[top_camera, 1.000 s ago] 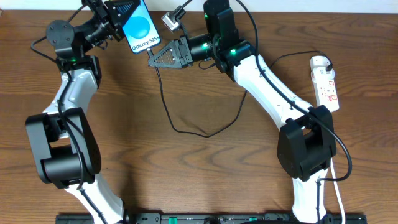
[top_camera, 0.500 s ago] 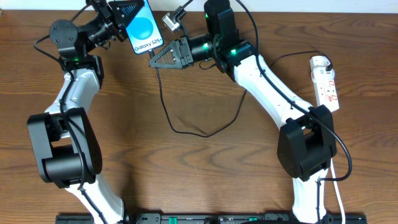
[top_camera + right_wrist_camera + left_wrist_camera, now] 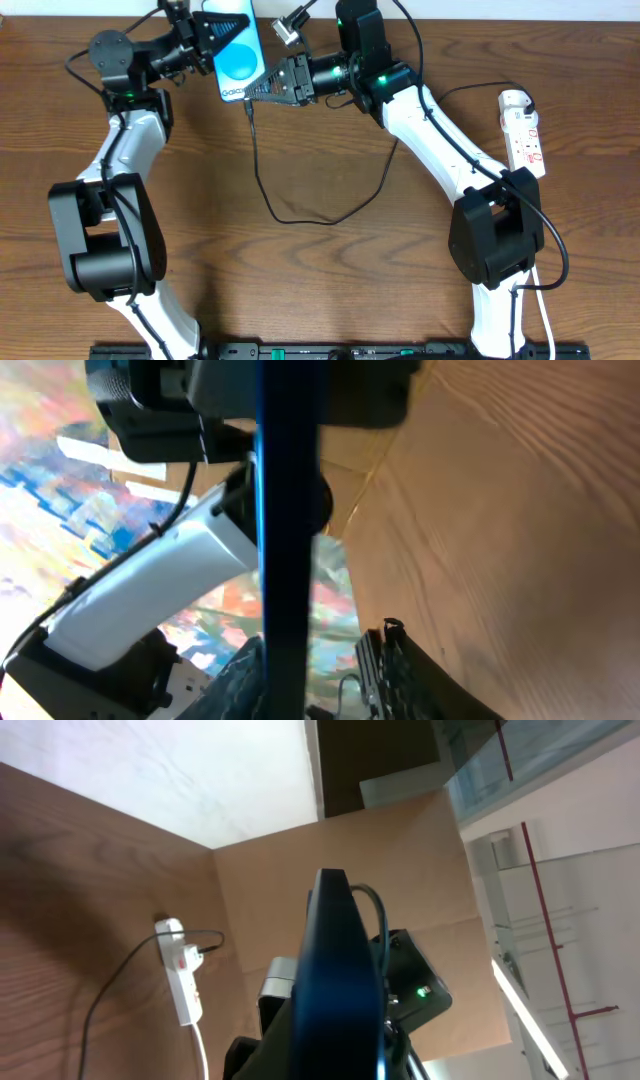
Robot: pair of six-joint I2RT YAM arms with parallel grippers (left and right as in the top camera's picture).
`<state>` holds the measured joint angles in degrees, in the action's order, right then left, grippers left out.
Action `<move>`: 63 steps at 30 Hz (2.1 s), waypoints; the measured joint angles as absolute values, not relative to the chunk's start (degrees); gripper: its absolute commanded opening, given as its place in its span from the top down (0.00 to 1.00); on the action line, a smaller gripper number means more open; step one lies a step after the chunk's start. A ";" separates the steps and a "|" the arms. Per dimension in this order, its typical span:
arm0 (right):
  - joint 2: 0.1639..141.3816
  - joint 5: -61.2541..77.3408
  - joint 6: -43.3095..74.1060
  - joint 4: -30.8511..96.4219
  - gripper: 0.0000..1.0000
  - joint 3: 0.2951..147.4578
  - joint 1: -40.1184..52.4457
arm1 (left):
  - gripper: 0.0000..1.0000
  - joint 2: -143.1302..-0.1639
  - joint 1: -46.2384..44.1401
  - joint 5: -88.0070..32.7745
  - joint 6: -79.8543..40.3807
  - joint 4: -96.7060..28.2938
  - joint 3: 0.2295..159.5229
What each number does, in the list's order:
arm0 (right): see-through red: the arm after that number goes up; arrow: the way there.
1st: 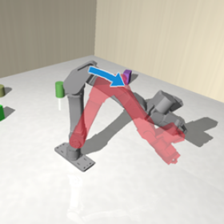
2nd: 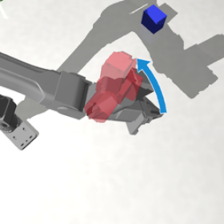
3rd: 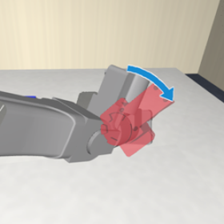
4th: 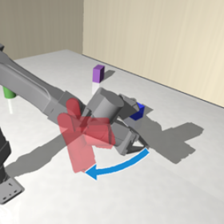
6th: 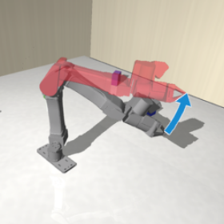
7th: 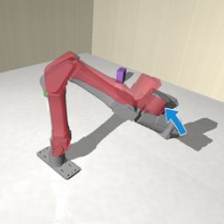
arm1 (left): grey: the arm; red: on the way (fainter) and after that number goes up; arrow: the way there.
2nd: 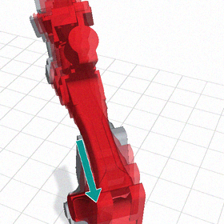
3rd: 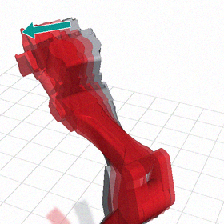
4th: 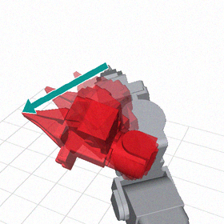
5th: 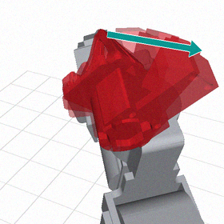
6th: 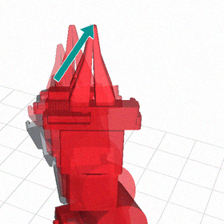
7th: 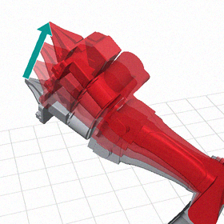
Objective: Plug charger to phone and switch on socket
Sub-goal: 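Open the right gripper and withdraw it from the plugged phone, then lower the phone with the left gripper onto the table center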
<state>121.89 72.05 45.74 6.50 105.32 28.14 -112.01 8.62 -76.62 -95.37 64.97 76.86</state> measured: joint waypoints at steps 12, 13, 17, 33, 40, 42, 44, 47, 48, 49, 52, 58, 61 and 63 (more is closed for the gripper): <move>121.89 72.23 42.50 8.73 0.39 105.30 27.00 | 0.93 -112.03 11.88 -79.88 -87.85 51.68 76.84; 121.89 72.18 42.41 8.84 0.29 105.30 26.68 | 0.93 -112.03 11.84 -80.25 -86.32 49.32 76.82; 121.89 72.12 40.18 9.19 0.16 105.32 24.38 | 0.92 -112.03 11.79 -81.12 -79.42 39.97 76.84; 121.89 53.56 22.33 37.69 0.14 105.36 18.33 | 0.93 -112.03 4.69 -70.41 -41.19 -8.73 75.75; 121.89 47.48 18.04 41.23 0.14 105.36 18.33 | 0.93 -112.05 -2.13 -53.30 -27.16 -17.39 75.44; 121.89 46.17 17.28 42.13 0.14 105.38 18.33 | 0.93 -112.05 -3.90 -50.11 -24.93 -17.39 75.44; 121.89 45.17 16.75 42.83 0.14 105.36 18.33 | 0.93 -112.07 -5.39 -47.53 -23.49 -17.32 75.44; 121.89 43.97 15.88 43.99 0.14 105.36 18.33 | 0.93 -112.46 -6.50 -45.08 -22.20 -16.40 75.44; 121.89 43.57 15.73 44.36 0.14 105.38 18.33 | 0.93 -112.84 -6.55 -44.60 -22.02 -16.16 75.44; 121.89 43.18 15.55 44.80 0.14 105.38 18.33 | 0.93 -113.34 -6.52 -44.25 -21.98 -16.01 75.44; 121.89 42.00 14.81 45.71 0.14 105.36 18.33 | 0.93 -115.46 -6.44 -43.24 -22.02 -15.73 75.44; 121.89 41.06 14.26 46.22 0.16 105.36 18.33 | 0.93 -119.61 -6.44 -42.89 -22.70 -14.35 75.44; 121.89 40.69 14.11 46.72 0.17 105.38 18.33 | 0.93 -120.07 -6.44 -42.89 -22.92 -14.17 75.44; 121.89 39.97 13.98 47.13 0.17 105.38 18.33 | 0.92 -120.07 -6.44 -42.89 -22.94 -14.02 75.44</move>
<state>121.89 39.97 13.98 47.13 105.38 18.33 -120.07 -6.44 -42.89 -22.94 -14.02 75.44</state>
